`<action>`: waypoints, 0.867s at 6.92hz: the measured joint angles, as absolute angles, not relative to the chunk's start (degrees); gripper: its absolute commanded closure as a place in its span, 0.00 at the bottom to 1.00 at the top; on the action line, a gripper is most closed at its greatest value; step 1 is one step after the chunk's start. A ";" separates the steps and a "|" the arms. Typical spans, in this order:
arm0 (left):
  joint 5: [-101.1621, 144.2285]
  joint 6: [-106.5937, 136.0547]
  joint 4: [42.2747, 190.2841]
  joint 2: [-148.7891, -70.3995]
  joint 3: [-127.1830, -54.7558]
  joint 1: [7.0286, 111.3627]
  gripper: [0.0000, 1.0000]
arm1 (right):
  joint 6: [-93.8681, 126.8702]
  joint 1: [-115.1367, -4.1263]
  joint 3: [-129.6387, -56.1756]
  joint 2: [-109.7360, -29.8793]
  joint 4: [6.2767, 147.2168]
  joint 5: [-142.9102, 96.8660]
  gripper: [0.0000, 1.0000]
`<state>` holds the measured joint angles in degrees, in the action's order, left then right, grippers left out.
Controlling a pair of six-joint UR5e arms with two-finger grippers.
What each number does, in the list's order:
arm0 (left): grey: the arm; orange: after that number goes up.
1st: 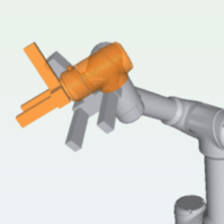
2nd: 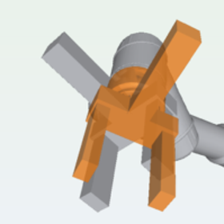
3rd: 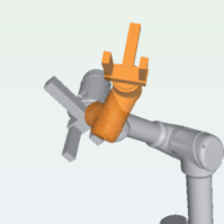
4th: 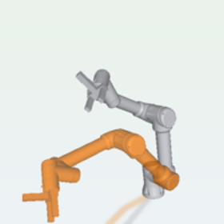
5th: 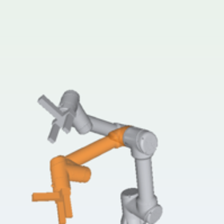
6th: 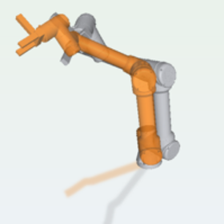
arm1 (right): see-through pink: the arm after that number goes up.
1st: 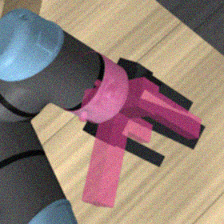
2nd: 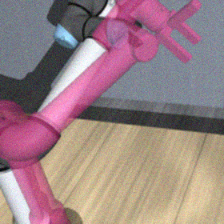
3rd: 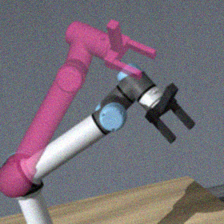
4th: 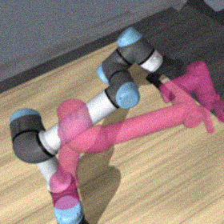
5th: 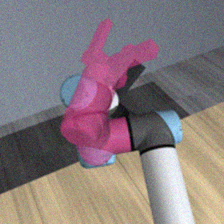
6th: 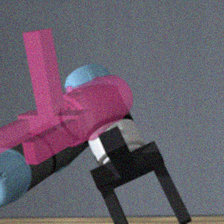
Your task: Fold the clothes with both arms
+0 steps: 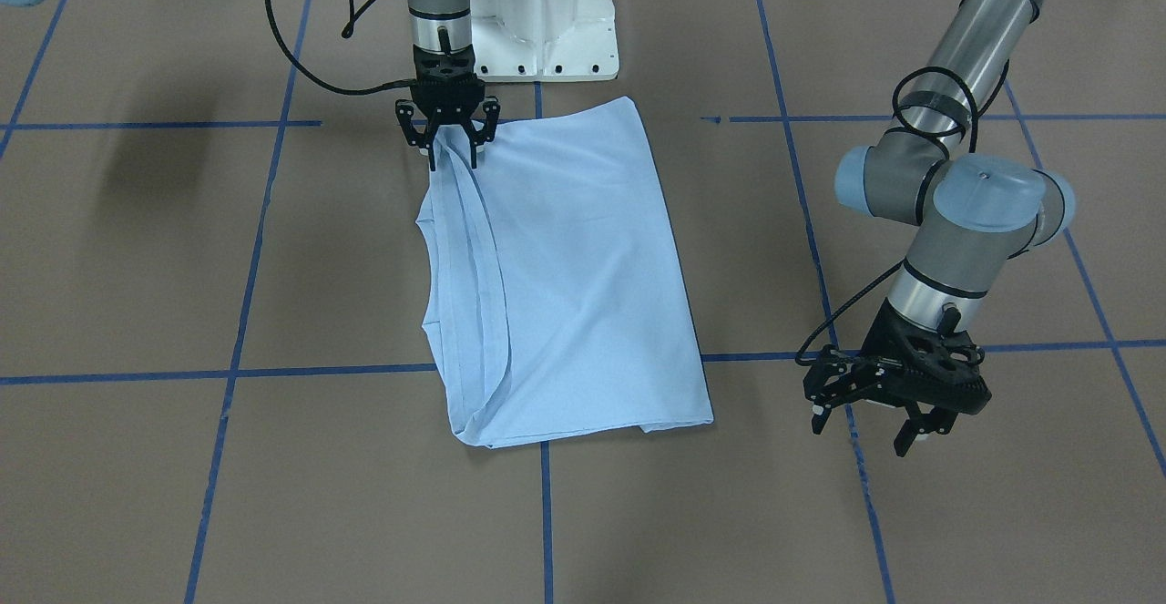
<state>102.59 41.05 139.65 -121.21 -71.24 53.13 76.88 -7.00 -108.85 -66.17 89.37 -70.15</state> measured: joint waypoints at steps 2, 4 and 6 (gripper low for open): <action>102.63 41.05 139.66 -121.20 -71.07 53.16 0.00 | 76.92 -6.75 -108.42 -65.96 88.49 -70.24 0.78; 102.59 41.05 139.66 -121.20 -71.02 53.12 0.00 | 77.02 -6.77 -108.42 -65.86 87.98 -70.30 1.00; 102.63 41.04 139.66 -121.20 -71.02 52.99 0.00 | 77.06 -6.84 -108.56 -65.89 87.65 -70.31 1.00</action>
<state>102.63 41.04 139.66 -121.20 -71.02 52.99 77.06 -6.84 -108.56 -65.89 87.65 -70.31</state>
